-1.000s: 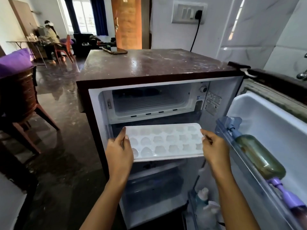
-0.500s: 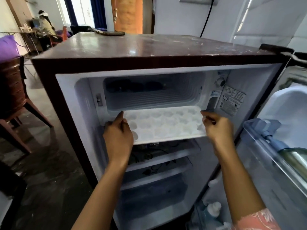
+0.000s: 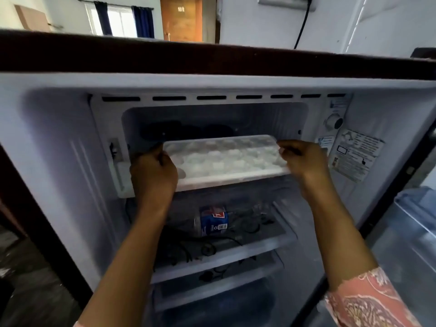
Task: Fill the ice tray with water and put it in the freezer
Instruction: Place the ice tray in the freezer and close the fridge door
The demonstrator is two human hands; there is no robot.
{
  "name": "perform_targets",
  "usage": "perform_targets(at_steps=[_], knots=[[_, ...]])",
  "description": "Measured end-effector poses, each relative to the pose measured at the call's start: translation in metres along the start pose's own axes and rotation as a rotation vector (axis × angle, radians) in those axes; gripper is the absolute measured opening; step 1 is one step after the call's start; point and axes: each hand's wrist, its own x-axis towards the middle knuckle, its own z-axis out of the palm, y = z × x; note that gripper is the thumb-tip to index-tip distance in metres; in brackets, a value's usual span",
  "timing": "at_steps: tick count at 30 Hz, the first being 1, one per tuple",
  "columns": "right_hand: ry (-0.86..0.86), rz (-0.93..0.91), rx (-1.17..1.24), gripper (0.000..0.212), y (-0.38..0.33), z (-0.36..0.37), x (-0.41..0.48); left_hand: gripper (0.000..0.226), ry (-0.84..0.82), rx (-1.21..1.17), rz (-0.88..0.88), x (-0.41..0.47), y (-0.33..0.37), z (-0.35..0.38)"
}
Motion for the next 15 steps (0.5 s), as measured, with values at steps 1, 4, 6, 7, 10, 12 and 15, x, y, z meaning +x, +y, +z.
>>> perform_targets(at_steps=[1,4,6,7,10,12,15], knots=[[-0.002,-0.003,-0.011,0.028,0.000,0.002,0.005,0.036,-0.011,0.010,-0.016,0.005,0.001,0.002],[-0.003,-0.010,-0.042,0.028,-0.001,0.008,0.019,0.033,-0.041,0.092,-0.067,0.020,0.003,0.011],[-0.018,-0.010,-0.020,0.027,0.000,0.013,0.027,0.033,-0.058,0.165,-0.086,0.030,0.001,0.017],[-0.025,-0.004,-0.007,0.027,0.001,0.016,0.031,0.035,-0.076,0.197,-0.098,0.034,0.000,0.019],[-0.037,0.022,0.037,0.028,0.001,0.023,0.041,0.036,-0.109,0.249,-0.147,0.043,-0.001,0.025],[-0.036,0.037,0.055,0.027,0.001,0.028,0.047,0.036,-0.100,0.255,-0.138,0.049,-0.003,0.029],[-0.010,0.070,0.032,0.022,-0.001,0.036,0.057,0.035,-0.090,0.257,-0.112,0.055,-0.012,0.034]])
